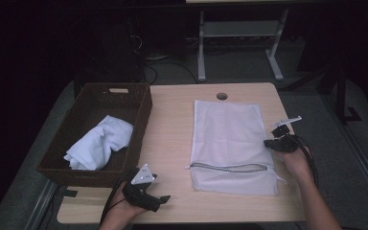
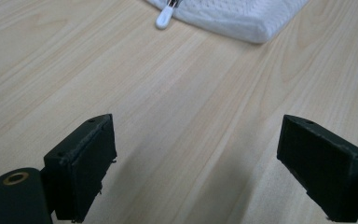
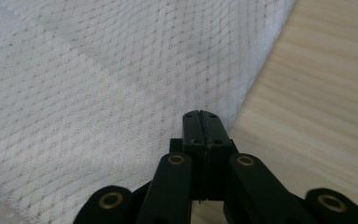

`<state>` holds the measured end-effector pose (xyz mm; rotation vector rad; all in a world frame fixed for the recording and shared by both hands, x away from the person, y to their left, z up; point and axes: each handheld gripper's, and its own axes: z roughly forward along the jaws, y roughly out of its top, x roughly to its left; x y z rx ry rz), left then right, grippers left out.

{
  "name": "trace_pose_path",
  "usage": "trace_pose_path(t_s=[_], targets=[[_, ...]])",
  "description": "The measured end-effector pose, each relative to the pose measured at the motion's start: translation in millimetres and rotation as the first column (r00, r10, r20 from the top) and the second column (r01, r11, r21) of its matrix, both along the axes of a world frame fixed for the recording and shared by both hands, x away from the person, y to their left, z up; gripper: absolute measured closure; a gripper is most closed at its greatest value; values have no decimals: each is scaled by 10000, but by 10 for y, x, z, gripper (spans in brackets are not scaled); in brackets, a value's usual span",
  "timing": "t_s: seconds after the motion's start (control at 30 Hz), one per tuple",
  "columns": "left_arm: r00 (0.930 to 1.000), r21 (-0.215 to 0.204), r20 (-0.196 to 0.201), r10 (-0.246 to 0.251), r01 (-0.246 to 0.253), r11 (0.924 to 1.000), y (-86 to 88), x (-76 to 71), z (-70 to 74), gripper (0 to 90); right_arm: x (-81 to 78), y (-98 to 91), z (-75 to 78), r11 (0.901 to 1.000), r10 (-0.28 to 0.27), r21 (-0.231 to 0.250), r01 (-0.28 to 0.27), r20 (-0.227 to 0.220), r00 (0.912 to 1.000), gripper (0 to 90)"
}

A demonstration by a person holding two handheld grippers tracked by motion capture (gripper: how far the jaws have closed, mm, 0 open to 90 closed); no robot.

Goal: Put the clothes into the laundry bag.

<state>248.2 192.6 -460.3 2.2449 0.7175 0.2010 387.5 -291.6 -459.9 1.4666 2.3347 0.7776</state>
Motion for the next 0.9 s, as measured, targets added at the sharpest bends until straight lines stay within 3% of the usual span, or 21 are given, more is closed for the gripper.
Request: trace_pose_path(t_s=[0.53, 0.9], targets=[[10000, -32, 24, 38, -38, 10000, -3, -9, 4, 111, -41, -188, 14, 9983, -462, -368, 460, -48, 9989, 897], [10000, -52, 46, 32, -32, 10000, -3, -11, 10, 111, -75, -379, 17, 9952, -936, -290, 930, -185, 9954, 897]])
